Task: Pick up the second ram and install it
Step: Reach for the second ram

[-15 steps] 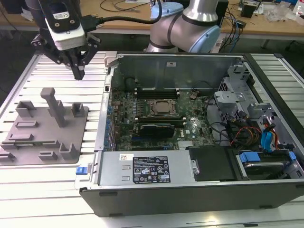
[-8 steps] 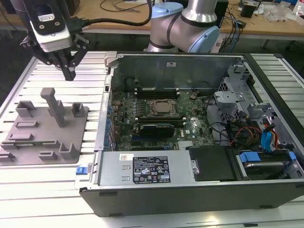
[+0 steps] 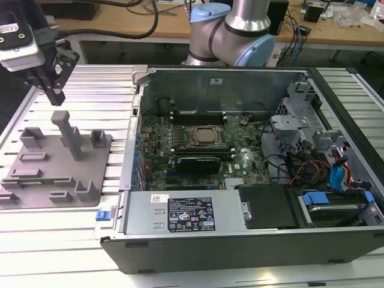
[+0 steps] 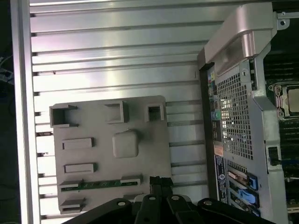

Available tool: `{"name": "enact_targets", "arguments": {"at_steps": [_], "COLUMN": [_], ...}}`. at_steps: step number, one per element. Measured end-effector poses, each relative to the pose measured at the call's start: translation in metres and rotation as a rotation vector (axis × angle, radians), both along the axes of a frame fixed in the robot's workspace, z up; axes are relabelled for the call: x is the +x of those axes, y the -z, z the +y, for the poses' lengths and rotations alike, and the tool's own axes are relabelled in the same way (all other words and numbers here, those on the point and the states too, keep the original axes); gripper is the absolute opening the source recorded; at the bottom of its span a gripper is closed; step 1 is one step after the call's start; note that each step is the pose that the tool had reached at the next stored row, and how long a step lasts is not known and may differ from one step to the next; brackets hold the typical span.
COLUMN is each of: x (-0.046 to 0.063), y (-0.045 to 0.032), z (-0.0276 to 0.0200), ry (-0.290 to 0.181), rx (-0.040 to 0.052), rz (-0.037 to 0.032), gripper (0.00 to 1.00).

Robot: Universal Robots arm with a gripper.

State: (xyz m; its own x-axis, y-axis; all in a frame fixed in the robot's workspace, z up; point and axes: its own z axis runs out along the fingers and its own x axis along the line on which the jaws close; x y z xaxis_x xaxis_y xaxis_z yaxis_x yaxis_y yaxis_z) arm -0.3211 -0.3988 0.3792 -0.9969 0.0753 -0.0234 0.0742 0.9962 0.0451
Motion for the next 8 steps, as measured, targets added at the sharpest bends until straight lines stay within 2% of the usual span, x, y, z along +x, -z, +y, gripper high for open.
{"name": "enact_targets", "arguments": {"at_steps": [6,8], "x": [-0.022,-0.026], "y": [0.0042,0.0067], "z": [0.0000,-0.0003], "ry": [0.000,0.000], "rx": [0.0000,-0.0002], "rz": [0.0000,0.0002], "gripper": [0.08,0.08]}}
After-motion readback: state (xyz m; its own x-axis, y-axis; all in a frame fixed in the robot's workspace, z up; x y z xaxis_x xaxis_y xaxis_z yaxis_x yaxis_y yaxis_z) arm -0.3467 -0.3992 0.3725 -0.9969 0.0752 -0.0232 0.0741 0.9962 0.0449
